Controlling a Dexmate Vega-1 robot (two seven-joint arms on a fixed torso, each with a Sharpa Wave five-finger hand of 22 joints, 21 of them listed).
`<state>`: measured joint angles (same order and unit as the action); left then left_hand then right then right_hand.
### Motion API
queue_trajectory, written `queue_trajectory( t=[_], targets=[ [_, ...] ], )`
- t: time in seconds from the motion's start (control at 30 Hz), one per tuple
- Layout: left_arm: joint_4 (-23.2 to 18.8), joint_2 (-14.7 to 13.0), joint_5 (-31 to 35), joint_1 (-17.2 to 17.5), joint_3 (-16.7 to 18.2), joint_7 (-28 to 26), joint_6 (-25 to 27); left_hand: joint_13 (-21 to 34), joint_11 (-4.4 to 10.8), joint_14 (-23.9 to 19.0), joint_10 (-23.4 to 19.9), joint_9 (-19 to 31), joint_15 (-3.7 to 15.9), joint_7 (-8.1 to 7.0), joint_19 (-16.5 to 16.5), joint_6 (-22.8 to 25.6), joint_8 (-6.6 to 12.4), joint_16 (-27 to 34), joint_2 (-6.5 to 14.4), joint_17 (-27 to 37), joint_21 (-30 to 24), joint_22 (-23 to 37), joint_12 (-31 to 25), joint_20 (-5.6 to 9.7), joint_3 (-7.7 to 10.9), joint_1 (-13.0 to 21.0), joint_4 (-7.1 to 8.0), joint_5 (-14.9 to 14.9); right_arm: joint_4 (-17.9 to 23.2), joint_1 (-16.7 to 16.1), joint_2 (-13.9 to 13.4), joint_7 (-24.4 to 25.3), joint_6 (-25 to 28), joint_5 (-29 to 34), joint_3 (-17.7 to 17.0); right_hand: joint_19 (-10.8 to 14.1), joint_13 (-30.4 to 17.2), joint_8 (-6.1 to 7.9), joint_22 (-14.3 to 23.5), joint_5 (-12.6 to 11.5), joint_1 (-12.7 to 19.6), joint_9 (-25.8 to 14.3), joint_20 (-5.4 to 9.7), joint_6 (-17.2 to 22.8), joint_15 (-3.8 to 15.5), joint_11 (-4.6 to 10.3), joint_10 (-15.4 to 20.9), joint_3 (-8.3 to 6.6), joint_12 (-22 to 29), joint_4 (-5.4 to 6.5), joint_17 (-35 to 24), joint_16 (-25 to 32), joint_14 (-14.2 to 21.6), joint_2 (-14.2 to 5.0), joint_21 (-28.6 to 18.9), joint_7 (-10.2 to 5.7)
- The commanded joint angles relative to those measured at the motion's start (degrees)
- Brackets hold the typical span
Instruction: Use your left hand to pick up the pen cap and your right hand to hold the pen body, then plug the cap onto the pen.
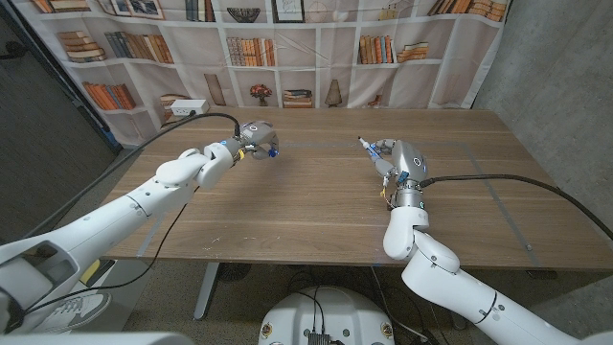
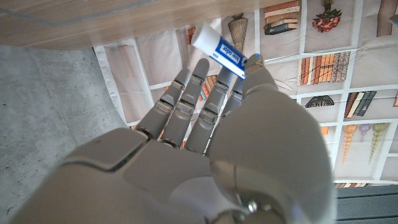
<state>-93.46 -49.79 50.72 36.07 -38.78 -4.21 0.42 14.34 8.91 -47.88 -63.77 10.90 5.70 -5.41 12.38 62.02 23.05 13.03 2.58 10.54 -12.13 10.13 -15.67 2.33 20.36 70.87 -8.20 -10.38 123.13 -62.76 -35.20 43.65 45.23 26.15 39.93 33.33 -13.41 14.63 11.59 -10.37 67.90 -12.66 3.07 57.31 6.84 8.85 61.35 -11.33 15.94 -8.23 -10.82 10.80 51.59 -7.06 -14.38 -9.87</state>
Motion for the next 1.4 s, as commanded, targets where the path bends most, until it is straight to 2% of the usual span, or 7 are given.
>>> queue_trajectory(
  t=[0.03,0.27,0.43,0.63,0.9,1.13,1.4],
  targets=[
    [-9.16,-1.46,3.44,1.92,3.2,-4.17,4.99,3.36,3.03,-0.96,-4.78,0.01,6.55,0.32,0.66,-0.03,0.12,0.19,0.3,0.22,0.08,0.01,0.0,1.8,0.96,-0.18,0.45,-0.33,0.56,-0.54,0.15,0.05,-0.19,1.18,0.3,0.48,-0.13,0.41,0.12,-0.29,0.09,-0.12,6.67,2.45,6.01,3.17,4.08,-1.03,0.13,0.91,-0.07,0.25,0.29,-0.7,0.26,-2.68],
    [-13.13,-2.25,5.47,2.72,4.77,-5.62,7.7,3.53,3.04,-1.3,-4.83,0.03,6.56,0.35,0.7,-0.14,0.09,0.03,0.18,0.2,0.15,0.02,0.07,1.84,1.05,-0.24,0.52,-0.31,-0.22,-0.94,0.5,0.14,-2.19,0.78,0.49,0.6,-0.04,0.46,0.1,-0.27,0.2,-0.11,6.64,2.55,6.05,3.14,4.21,-1.06,0.12,0.82,-0.14,0.44,0.67,-0.67,0.23,-2.68],
    [-14.57,-1.71,6.3,4.01,5.74,-8.15,10.02,3.63,3.06,-1.48,-4.85,0.04,6.53,0.27,0.77,-0.09,0.11,-0.06,0.14,0.19,0.17,0.02,0.13,1.98,1.11,-0.31,0.59,-0.29,-0.63,0.03,0.14,-0.84,-2.14,2.22,1.78,0.67,0.11,0.52,0.1,-0.23,0.23,-0.1,6.68,2.66,6.07,3.13,4.48,-1.06,0.13,0.75,-0.15,0.47,0.89,-0.58,0.22,-2.65],
    [-14.29,0.34,7.33,5.16,5.56,-12.28,12.01,3.8,3.01,-1.79,-4.83,0.06,6.53,0.37,0.83,-0.22,0.08,-0.24,0.1,0.18,0.23,0.02,0.27,2.04,1.25,-0.41,0.7,-0.28,-1.04,3.13,-0.18,-3.0,1.88,7.92,5.44,0.97,0.31,0.52,0.09,-0.26,0.61,-0.07,6.58,2.78,6.45,3.11,4.6,-1.2,0.05,0.51,-0.23,0.61,1.41,-0.65,0.13,-2.61],
    [-14.47,3.86,8.34,5.58,4.42,-14.3,14.66,4.0,3.04,-2.1,-4.91,0.09,6.48,0.42,0.86,-0.3,0.07,-0.47,-0.04,0.17,0.31,0.02,0.42,2.03,1.42,-0.48,0.77,-0.26,-0.44,6.07,-1.08,-6.36,5.41,13.68,7.71,0.95,0.33,0.51,0.09,-0.25,0.53,-0.03,6.72,2.94,6.27,3.09,4.75,-1.09,0.06,0.57,-0.24,0.54,1.62,-0.54,0.18,-2.59],
    [-16.69,5.74,11.05,5.68,3.38,-13.68,17.71,4.16,3.03,-2.37,-5.05,0.11,6.46,0.44,0.88,-0.48,0.02,-0.6,-0.1,0.17,0.37,0.02,0.5,2.06,1.57,-0.55,0.84,-0.24,-1.48,6.2,-0.79,-8.25,1.61,10.4,5.71,1.09,0.38,0.46,0.09,-0.25,0.73,-0.01,6.63,2.92,6.36,3.08,4.83,-1.2,0.03,0.45,-0.23,0.5,1.76,-0.57,0.15,-2.58],
    [-19.81,7.64,16.24,5.68,1.64,-11.46,21.77,4.39,3.06,-2.58,-5.12,0.14,6.42,0.29,0.91,-0.46,0.07,-0.85,-0.24,0.16,0.44,0.02,0.71,2.04,1.79,-0.67,0.93,-0.22,-3.27,6.37,-1.92,-8.5,-5.09,6.17,2.54,1.15,0.34,0.45,0.08,-0.21,0.76,0.01,6.62,2.95,6.32,3.07,4.91,-1.31,0.06,0.43,-0.19,0.43,1.82,-0.62,0.15,-2.59]
  ],
)
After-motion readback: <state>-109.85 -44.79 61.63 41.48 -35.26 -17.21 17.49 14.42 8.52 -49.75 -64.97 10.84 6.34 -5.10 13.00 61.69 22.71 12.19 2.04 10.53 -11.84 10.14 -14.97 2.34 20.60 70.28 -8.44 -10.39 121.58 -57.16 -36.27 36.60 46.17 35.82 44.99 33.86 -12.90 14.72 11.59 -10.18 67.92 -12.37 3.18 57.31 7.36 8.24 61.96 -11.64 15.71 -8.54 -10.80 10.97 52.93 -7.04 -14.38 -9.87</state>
